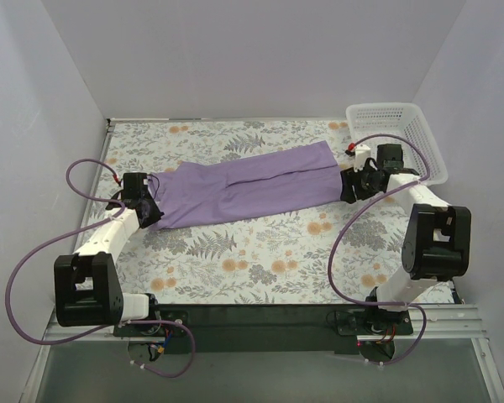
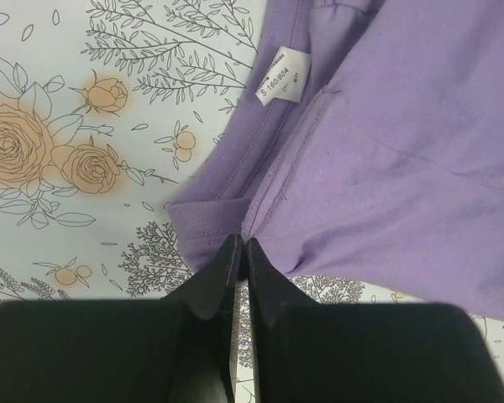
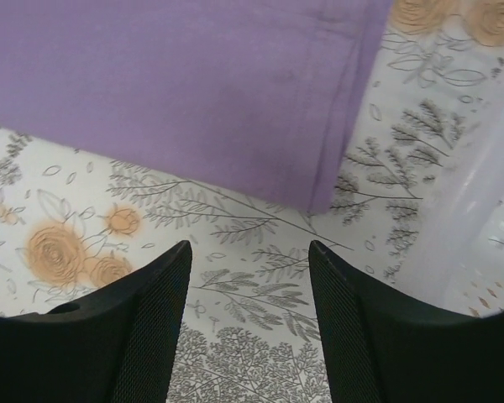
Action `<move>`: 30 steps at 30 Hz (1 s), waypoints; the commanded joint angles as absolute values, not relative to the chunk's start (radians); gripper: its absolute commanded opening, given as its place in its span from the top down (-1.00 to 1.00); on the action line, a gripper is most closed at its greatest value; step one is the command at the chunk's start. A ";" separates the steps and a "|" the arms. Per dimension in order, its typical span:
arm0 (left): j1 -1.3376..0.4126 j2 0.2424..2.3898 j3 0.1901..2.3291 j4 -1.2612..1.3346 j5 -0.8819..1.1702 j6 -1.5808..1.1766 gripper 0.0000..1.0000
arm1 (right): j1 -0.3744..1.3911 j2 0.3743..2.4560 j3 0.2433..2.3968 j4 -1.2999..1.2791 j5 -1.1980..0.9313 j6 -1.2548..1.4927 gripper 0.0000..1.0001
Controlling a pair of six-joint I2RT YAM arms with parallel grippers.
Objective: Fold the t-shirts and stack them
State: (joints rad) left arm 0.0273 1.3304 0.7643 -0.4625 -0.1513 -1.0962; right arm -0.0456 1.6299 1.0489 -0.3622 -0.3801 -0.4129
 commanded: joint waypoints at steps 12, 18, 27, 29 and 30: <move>0.035 1.301 0.784 -0.466 -0.178 -1.077 1.00 | 0.027 1.730 1.051 -0.124 -0.167 -0.253 -0.22; 0.035 1.299 0.784 -0.466 -0.181 -1.077 1.00 | 0.038 1.763 1.055 -0.112 -0.083 -0.236 -0.19; 0.035 1.282 0.784 -0.468 -0.216 -1.072 1.00 | 0.038 1.787 1.034 -0.136 -0.120 -0.245 0.04; 0.035 1.264 0.782 -0.472 -0.244 -1.074 1.00 | 0.038 1.784 1.032 -0.149 -0.135 -0.248 0.13; 0.034 1.258 0.781 -0.474 -0.277 -1.078 1.00 | 0.038 1.779 1.031 -0.158 -0.149 -0.250 0.24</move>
State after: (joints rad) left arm 0.0299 1.3220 0.7643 -0.4686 -0.1909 -1.0882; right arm 0.0429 1.7847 1.0454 -0.1539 -0.1272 -0.2569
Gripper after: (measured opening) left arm 0.021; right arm 0.417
